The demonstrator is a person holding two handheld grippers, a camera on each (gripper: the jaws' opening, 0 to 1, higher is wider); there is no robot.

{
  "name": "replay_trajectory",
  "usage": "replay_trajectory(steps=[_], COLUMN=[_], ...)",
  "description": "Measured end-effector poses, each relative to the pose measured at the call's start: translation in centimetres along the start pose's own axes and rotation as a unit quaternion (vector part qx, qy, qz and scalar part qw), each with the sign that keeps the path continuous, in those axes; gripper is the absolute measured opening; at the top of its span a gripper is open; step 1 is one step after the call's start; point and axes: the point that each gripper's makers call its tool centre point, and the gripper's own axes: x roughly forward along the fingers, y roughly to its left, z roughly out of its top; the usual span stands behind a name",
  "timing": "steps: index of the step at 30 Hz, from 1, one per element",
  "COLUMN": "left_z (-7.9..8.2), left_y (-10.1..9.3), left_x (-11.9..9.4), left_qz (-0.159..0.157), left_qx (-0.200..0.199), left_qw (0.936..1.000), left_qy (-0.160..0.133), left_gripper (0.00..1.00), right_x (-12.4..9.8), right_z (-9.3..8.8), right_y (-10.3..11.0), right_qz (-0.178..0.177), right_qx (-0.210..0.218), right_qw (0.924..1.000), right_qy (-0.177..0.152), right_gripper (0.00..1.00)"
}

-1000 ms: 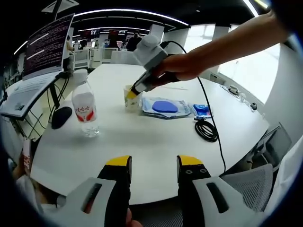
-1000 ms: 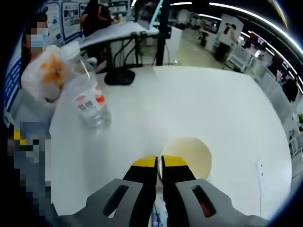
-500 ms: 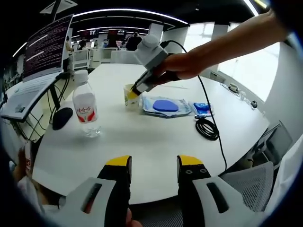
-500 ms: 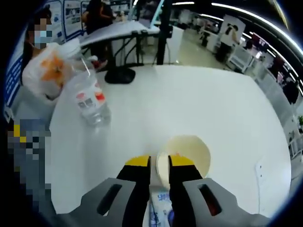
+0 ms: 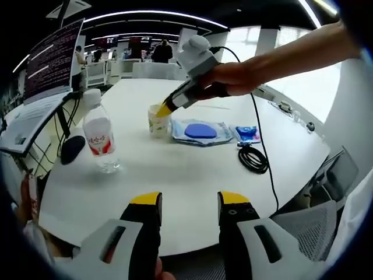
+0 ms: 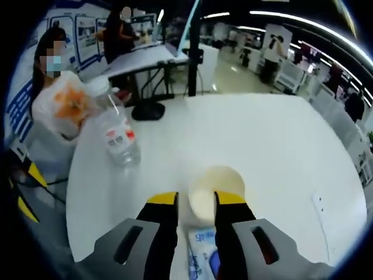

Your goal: Arrange the tabletop items into an orderly group along one side of the table until the central work area is clear of visible clutter.

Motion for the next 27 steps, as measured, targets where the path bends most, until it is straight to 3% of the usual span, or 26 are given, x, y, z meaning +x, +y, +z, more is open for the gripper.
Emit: replay_trajectory(steps=[10, 17, 27], left_z=[0.4, 0.7, 1.1], left_y=[0.7, 0.8, 0.1], left_x=[0.1, 0.4, 1.4], left_qz=[0.006, 0.008, -0.002], left_qx=[-0.011, -0.011, -0.004], left_qw=[0.9999, 0.9999, 1.0], left_qy=[-0.003, -0.002, 0.006], left_gripper=[0.36, 0.36, 0.36], right_x=[-3.4, -5.9, -9.0], right_z=[-1.0, -3.9, -9.3], right_y=[-0.7, -2.1, -1.9], right_qz=[-0.022, -0.046, -0.075], right_qx=[0.055, 0.091, 0.122], right_qw=[0.9973, 0.9931, 0.9884], right_qy=[-0.043, -0.057, -0.052], right_gripper=[0.23, 0.24, 0.25])
